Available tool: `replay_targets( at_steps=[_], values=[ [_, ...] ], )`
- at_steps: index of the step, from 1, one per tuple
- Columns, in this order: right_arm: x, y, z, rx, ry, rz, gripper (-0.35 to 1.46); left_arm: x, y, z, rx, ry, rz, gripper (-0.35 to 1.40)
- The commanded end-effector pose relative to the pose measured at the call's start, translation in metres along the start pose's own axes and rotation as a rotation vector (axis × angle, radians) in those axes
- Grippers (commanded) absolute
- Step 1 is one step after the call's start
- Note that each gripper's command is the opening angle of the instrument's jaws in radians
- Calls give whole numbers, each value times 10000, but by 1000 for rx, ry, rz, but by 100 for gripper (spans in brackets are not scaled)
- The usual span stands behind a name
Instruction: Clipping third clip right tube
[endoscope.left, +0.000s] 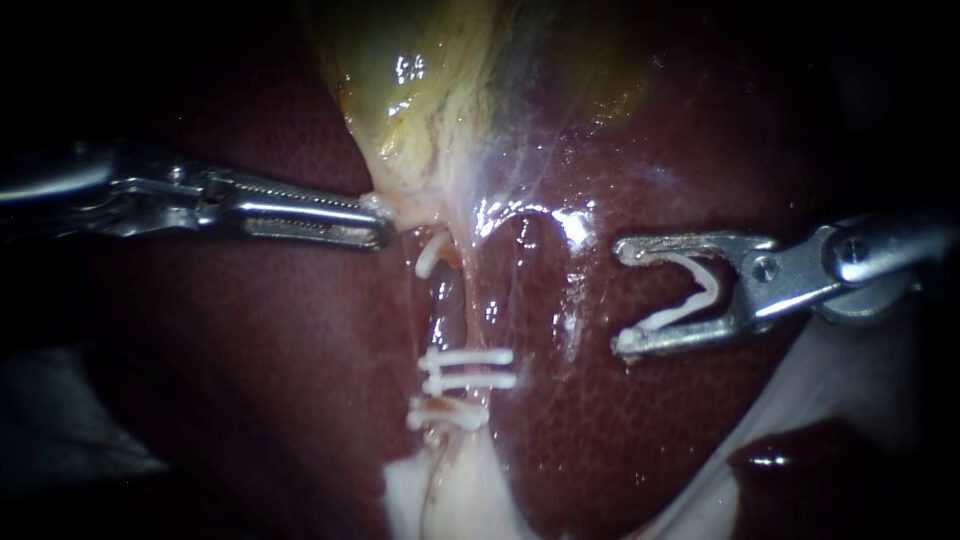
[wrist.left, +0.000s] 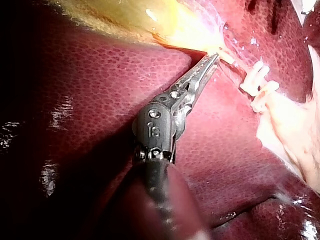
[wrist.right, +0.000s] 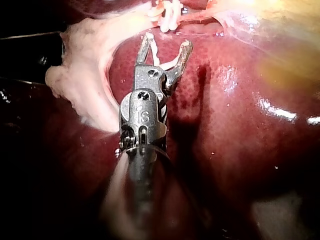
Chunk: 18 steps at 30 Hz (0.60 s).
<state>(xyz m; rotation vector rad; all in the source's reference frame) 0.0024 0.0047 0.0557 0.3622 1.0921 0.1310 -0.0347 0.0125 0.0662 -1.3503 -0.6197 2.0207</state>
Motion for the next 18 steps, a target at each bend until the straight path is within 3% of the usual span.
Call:
replay_targets(
  at_steps=[1,3,7,12,18],
  values=[
    [0,0,0,0,0,0,50,3,1,-4,0,0,-1,-35],
    [1,-1,0,-3,-1,0,50,8,1,-14,-11,-2,-4,-35],
    [1,-1,1,-3,-1,0,50,27,1,-45,11,0,-16,-35],
    [2,-1,4,4,1,1,50,51,-2,-85,39,30,0,-35],
    [8,3,24,10,13,34,50,57,3,-91,46,40,5,-35]
  ],
)
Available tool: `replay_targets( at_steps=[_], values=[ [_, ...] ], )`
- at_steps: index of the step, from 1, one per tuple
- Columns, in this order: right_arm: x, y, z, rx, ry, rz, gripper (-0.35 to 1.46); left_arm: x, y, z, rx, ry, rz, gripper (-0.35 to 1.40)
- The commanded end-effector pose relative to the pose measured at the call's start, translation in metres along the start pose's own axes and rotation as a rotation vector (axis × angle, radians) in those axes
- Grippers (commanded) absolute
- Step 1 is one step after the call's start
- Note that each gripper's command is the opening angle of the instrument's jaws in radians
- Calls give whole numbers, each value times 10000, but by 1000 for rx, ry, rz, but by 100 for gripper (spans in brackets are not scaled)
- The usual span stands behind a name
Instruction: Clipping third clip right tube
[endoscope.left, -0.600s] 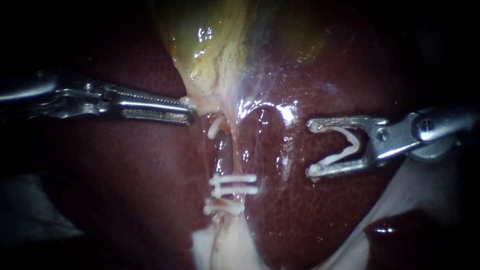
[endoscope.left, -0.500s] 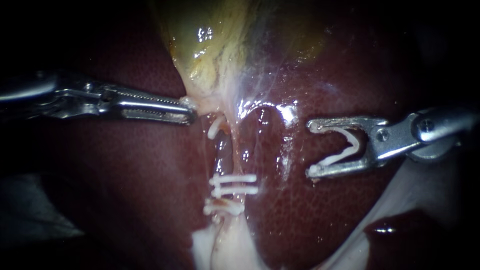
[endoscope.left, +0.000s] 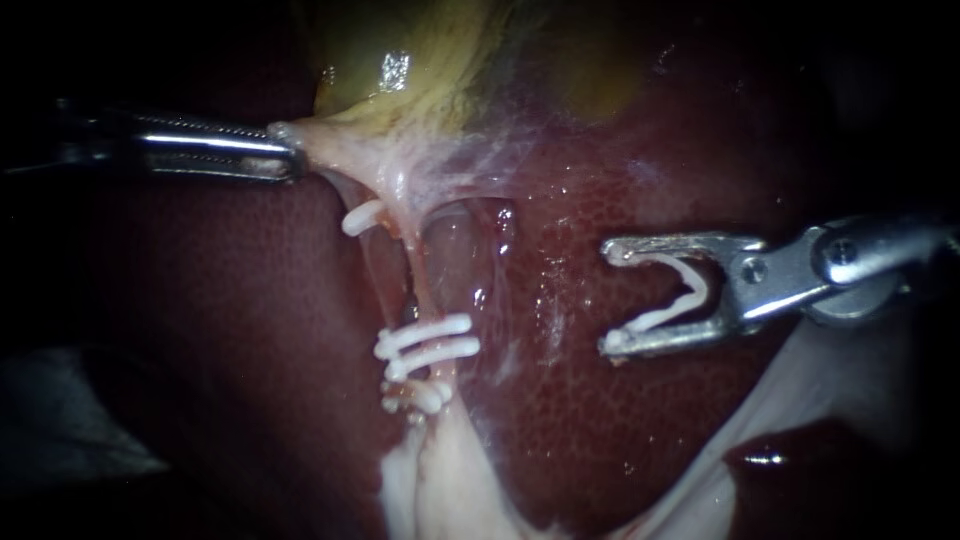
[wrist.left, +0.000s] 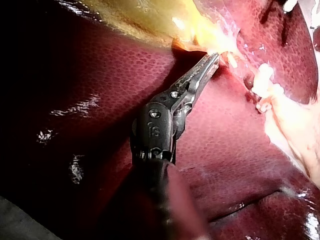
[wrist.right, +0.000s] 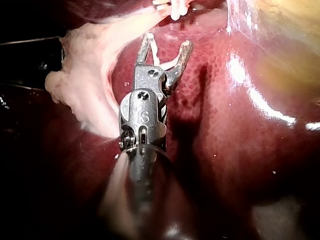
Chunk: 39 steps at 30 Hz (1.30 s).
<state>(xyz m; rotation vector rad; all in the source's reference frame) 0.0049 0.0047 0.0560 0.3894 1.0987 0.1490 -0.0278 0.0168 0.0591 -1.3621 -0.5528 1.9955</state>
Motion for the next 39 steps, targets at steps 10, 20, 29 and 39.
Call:
replay_targets(
  at_steps=[10,20,29,39],
  values=[
    [-14,19,77,12,74,188,50,-1,7,5,9,3,1,-35],
    [-37,42,141,13,98,291,50,-3,16,12,0,2,2,-35],
    [-40,51,163,62,200,383,50,-2,17,12,0,2,2,-35],
    [-18,51,174,187,372,492,49,-3,17,13,0,2,2,-35]
  ],
)
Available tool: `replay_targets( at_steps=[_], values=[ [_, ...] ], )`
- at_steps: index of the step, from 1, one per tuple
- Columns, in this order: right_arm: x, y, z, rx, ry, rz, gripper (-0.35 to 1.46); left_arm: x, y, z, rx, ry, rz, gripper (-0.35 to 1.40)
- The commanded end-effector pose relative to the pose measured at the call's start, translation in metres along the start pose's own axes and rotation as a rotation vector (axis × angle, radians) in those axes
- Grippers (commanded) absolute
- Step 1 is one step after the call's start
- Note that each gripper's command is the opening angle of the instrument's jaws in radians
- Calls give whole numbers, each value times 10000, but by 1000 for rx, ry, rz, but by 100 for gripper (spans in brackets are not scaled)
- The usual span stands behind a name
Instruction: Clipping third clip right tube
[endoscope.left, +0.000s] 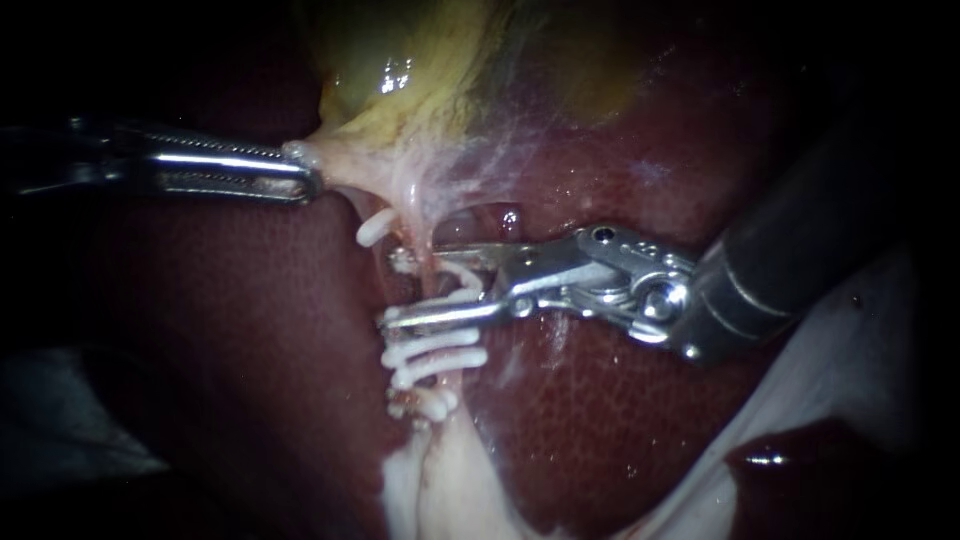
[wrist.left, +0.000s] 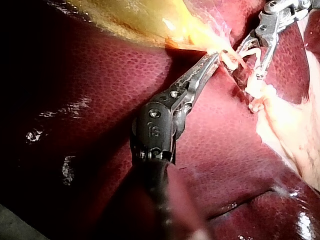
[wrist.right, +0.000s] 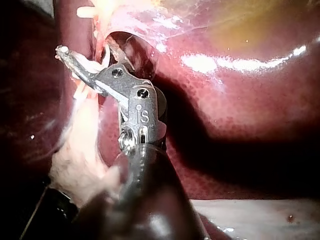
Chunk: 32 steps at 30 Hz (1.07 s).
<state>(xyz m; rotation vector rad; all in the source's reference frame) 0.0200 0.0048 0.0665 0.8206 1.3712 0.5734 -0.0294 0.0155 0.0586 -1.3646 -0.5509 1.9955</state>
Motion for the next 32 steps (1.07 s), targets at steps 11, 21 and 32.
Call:
replay_targets(
  at_steps=[11,21,32],
  values=[
    [31,-21,-15,54,29,32,20,0,0,0,0,0,0,-35],
    [37,-27,-27,61,29,143,-35,-1,0,1,1,0,0,-35],
    [36,-26,-25,77,13,139,-35,-1,-1,1,1,0,0,-35]
  ],
)
